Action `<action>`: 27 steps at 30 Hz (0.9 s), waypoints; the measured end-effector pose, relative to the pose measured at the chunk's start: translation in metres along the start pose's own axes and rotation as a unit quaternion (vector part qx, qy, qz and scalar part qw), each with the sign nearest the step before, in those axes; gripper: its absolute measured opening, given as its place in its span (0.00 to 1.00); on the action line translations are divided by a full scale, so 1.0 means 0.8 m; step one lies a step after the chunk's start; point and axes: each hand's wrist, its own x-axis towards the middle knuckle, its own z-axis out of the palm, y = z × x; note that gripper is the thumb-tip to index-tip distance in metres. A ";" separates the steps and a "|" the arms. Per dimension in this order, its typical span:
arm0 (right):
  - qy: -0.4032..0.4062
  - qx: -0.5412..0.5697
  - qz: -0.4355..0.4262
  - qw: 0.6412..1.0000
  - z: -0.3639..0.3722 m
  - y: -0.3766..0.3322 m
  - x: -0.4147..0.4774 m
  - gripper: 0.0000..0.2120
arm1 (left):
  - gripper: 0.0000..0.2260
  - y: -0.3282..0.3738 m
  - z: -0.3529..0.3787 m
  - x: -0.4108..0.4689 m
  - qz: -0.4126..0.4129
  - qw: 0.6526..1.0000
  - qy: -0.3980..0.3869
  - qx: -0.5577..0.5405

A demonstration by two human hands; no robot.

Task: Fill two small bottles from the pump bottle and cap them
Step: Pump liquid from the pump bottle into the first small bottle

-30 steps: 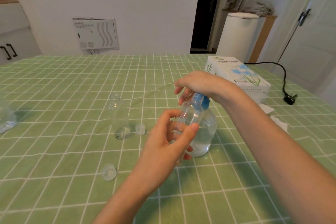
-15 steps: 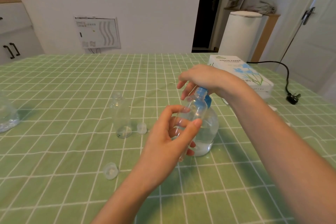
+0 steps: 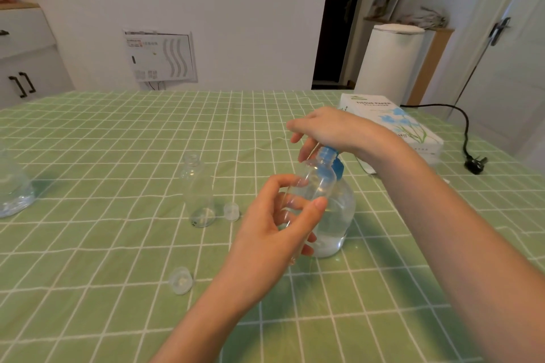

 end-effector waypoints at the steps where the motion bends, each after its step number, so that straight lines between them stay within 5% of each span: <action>1: 0.004 -0.001 -0.005 1.000 -0.002 -0.002 0.000 0.17 | 0.19 0.001 0.000 0.000 0.000 1.000 -0.001 -0.001; 27: -0.011 0.089 -0.053 0.995 0.007 0.002 0.002 0.08 | 0.18 -0.002 -0.001 0.001 -0.001 1.000 0.005 -0.003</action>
